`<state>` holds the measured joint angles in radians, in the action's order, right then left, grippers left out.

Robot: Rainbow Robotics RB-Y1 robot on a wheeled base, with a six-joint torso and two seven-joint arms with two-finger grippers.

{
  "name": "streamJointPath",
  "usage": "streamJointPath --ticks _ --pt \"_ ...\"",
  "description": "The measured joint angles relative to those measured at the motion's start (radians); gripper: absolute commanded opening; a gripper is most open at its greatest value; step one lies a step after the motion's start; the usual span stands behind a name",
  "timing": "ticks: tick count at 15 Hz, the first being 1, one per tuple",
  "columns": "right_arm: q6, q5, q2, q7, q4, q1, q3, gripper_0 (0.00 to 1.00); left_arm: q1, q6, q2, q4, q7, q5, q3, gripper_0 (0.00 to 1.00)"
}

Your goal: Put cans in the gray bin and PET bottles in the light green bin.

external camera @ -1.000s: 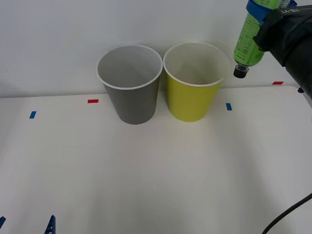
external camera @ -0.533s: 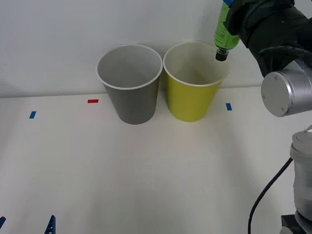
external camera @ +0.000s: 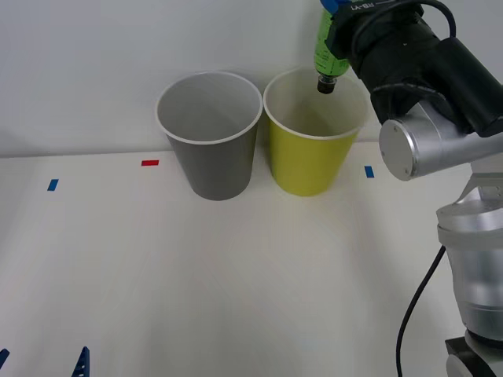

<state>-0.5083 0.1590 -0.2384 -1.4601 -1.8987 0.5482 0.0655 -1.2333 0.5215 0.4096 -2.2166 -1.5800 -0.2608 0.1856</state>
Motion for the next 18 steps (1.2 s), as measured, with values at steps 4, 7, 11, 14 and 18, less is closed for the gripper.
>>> streamJointPath --ticks 4,7,11,14,18 --pt "0.002 -0.051 0.003 0.01 0.002 0.009 0.014 0.98 0.0 0.0 0.0 0.0 0.0 0.0 0.0 1.0" --pt "0.002 -0.08 0.005 0.015 0.002 0.01 0.019 1.0 0.0 0.0 0.0 0.0 0.0 0.0 0.0 1.0" --pt "0.002 -0.086 0.002 0.021 0.002 0.01 0.02 1.0 0.0 0.0 0.0 0.0 0.0 0.0 0.0 1.0" --pt "0.002 -0.105 0.001 0.026 0.0 0.004 0.019 1.0 0.0 0.0 0.0 0.0 0.0 0.0 0.0 1.0" --pt "0.006 -0.136 0.002 0.029 -0.121 -0.124 0.013 1.0 0.0 0.0 0.0 0.0 0.0 0.0 0.0 1.0"
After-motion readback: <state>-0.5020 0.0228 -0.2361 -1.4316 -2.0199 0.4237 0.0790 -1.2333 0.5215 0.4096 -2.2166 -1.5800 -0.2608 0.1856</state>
